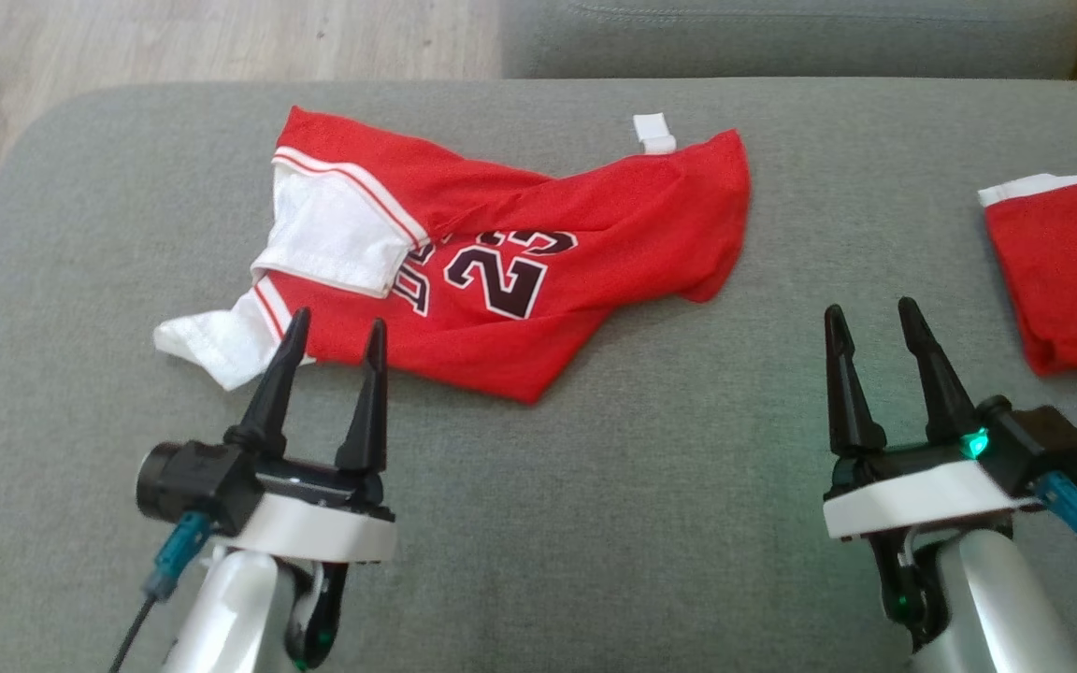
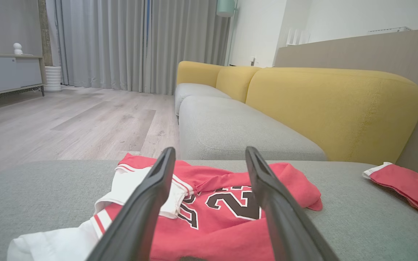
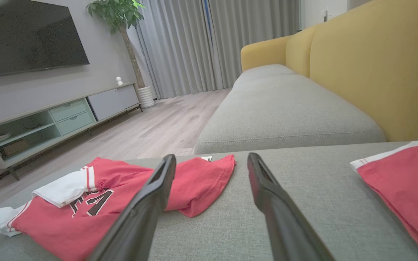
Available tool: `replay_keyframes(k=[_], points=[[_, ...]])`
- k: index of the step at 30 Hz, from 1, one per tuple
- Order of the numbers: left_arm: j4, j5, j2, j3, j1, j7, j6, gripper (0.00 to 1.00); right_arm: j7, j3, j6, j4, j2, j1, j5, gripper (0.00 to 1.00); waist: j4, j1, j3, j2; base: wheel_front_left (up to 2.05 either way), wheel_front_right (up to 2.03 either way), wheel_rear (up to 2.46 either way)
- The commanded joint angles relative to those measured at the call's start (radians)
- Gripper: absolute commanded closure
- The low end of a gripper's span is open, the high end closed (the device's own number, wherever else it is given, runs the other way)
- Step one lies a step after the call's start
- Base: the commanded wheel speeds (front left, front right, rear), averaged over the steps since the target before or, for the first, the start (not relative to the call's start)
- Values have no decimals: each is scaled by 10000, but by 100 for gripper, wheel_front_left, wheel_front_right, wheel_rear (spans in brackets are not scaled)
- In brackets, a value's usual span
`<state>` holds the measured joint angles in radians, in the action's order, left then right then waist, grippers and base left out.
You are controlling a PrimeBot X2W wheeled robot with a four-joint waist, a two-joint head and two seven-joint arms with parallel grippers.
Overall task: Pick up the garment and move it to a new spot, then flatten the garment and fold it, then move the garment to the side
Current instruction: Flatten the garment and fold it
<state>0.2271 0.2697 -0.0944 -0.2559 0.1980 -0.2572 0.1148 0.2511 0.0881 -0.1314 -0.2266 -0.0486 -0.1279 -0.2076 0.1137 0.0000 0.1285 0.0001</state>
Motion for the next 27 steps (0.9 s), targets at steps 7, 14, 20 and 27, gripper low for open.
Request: replay_keyframes(k=[7,14,20,27], points=[[-241,-154,188,292,518,-45,122,0,54,300,7,-429,-16,-834,419,0,460,0,360,-1,0,0,0],[-178,-127,298,125,746,-45,152,0,-795,288,7,-2182,-16,-2071,484,0,1004,0,702,-1,0,0,0],[-133,-18,359,-152,840,-45,156,0,-1404,73,7,-4203,-16,-3409,418,0,1407,0,841,-1,0,0,0],[-123,86,400,-288,898,-45,158,0,-1316,-98,7,-6095,-19,-4724,1218,0,1770,0,1026,-1,0,0,0]])
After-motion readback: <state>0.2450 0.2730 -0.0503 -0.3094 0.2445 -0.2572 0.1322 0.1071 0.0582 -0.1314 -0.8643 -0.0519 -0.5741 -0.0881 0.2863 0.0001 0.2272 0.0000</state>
